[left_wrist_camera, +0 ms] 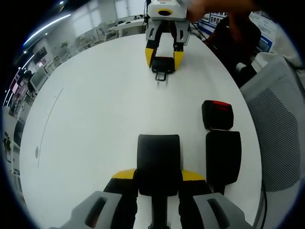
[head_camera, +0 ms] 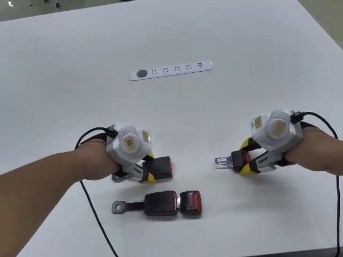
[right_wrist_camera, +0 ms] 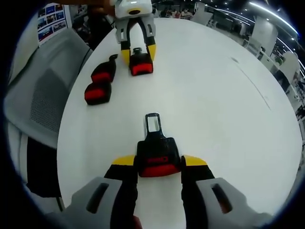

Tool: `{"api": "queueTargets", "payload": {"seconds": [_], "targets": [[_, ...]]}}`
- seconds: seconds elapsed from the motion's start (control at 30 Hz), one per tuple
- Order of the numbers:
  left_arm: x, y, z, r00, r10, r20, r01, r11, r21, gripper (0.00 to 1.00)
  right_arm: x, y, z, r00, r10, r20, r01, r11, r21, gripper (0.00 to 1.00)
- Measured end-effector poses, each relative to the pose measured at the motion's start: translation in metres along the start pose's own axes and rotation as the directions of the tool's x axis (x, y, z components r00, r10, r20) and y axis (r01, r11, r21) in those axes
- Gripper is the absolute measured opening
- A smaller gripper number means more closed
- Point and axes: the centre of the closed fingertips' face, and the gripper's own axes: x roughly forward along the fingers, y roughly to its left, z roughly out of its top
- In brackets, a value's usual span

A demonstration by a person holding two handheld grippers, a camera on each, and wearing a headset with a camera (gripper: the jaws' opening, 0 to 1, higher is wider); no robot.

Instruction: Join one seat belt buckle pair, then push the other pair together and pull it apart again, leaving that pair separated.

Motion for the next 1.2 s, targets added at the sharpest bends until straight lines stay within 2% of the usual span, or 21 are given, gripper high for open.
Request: {"api": "queueTargets", "payload": {"seconds": [0.13, 0.4, 0.53, 0.63, 0.83, 0.9, 1.1, 1.2], "targets": [[-0.001, 0.000, 0.000, 1.0000, -0.003, 0.008, 0.003, 1.000, -0.003, 0.33, 0.008, 0.009, 0.015, 0.9996, 0.004, 0.027, -0.004, 1.000, -0.004, 0.35], [0.001, 0.002, -0.002, 1.0000, -0.006, 0.007, 0.006, 1.000, -0.003, 0.33, 0.030, 0.026, 0.060, 0.9949, 0.023, 0.098, -0.022, 1.000, -0.010, 0.35], [0.000, 0.001, 0.000, 1.0000, -0.006, 0.006, 0.006, 1.000, -0.001, 0.33, 0.042, 0.028, 0.078, 0.9901, 0.034, 0.136, -0.035, 0.999, 0.006, 0.35], [0.001, 0.001, -0.001, 1.0000, -0.005, 0.000, 0.005, 1.000, 0.000, 0.33, 0.050, 0.031, 0.088, 0.9900, 0.031, 0.138, -0.029, 1.000, -0.011, 0.35], [0.000, 0.000, -0.001, 1.0000, -0.006, -0.003, 0.006, 1.000, -0.001, 0.33, 0.052, 0.030, 0.095, 0.9883, 0.022, 0.151, -0.029, 0.999, 0.046, 0.35], [0.000, 0.000, 0.000, 1.0000, -0.007, -0.007, 0.007, 1.000, -0.002, 0.33, 0.053, 0.030, 0.093, 0.9912, 0.019, 0.131, -0.020, 1.000, 0.007, 0.35], [0.000, 0.001, 0.000, 0.9999, -0.013, -0.011, 0.013, 1.000, -0.009, 0.33, 0.054, 0.030, 0.097, 0.9949, 0.013, 0.100, -0.010, 1.000, -0.029, 0.35], [0.001, 0.001, 0.000, 0.9996, -0.017, -0.021, 0.017, 1.000, -0.007, 0.33, 0.055, 0.031, 0.101, 0.9944, 0.020, 0.104, -0.015, 0.999, -0.044, 0.35]]}}
